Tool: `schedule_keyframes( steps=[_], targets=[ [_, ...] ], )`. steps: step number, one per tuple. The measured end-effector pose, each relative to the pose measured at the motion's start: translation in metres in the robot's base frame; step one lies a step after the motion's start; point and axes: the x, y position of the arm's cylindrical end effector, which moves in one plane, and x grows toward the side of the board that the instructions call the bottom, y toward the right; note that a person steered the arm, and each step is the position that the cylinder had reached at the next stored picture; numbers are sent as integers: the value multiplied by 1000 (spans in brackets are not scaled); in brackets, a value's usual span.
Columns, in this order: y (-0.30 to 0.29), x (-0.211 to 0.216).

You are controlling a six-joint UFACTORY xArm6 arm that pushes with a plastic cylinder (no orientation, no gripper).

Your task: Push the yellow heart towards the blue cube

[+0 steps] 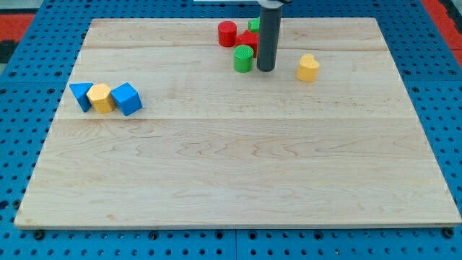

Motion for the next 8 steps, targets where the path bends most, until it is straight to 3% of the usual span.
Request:
schedule_keyframes(
  steps=[1, 2, 3, 4, 5, 6, 8],
  targets=[
    [95, -20],
    [131, 2],
    [80, 38],
    [16, 10],
    [75, -7],
    [26, -60],
    [-2, 12]
  ],
)
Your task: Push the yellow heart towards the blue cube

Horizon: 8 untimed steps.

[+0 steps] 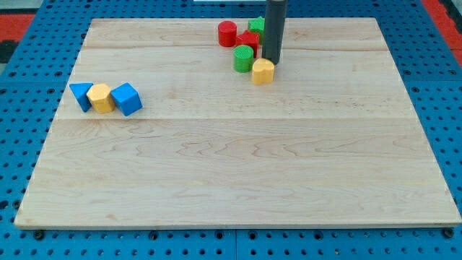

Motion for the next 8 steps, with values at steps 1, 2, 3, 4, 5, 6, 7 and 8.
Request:
schedule_keyframes(
  steps=[1, 2, 3, 4, 5, 6, 7, 8],
  targets=[
    [-8, 42],
    [-82, 48],
    [-41, 59],
    [-66, 75],
    [-148, 75],
    [-79, 86],
    [-82, 137],
    [-142, 125]
  ],
)
